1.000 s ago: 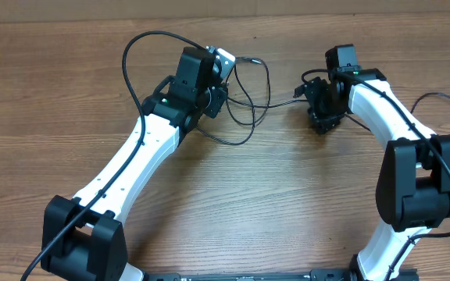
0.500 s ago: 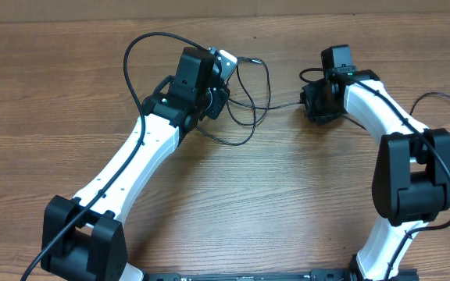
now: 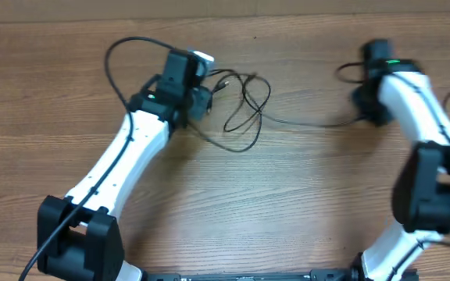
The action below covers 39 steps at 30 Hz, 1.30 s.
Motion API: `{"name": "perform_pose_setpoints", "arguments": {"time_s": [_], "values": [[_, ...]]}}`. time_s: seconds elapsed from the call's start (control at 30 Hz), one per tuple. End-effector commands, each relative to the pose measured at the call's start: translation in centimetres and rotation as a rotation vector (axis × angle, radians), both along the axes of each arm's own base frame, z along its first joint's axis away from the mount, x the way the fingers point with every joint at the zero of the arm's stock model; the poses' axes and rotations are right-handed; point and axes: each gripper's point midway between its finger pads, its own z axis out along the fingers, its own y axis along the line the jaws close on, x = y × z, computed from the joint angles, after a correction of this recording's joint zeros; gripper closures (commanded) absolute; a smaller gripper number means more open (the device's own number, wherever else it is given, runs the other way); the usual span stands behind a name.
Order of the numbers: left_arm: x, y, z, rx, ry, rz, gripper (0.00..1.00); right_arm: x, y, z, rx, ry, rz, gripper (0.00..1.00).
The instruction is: Untangle cables
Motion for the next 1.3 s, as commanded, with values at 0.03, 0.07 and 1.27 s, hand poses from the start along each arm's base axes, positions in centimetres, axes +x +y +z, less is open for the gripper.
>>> {"name": "perform_pose_setpoints", "arguments": {"time_s": [0.03, 0.07, 1.27], "values": [[1.5, 8.9, 0.4, -0.027, -0.021, 0.396, 0.96, -4.3, -16.3, 11.4, -0.325, -0.141, -0.239, 0.96], [1.5, 9.9, 0.4, -0.040, -0.020, 0.436, 0.96, -5.4, -18.3, 11.5, -0.323, -0.143, -0.293, 0.96], [-1.7, -0.3, 0.3, -0.553, 0.254, 0.124, 0.96, 5.2, -31.3, 12.1, -0.560, -0.481, 0.263, 0.16]]}}
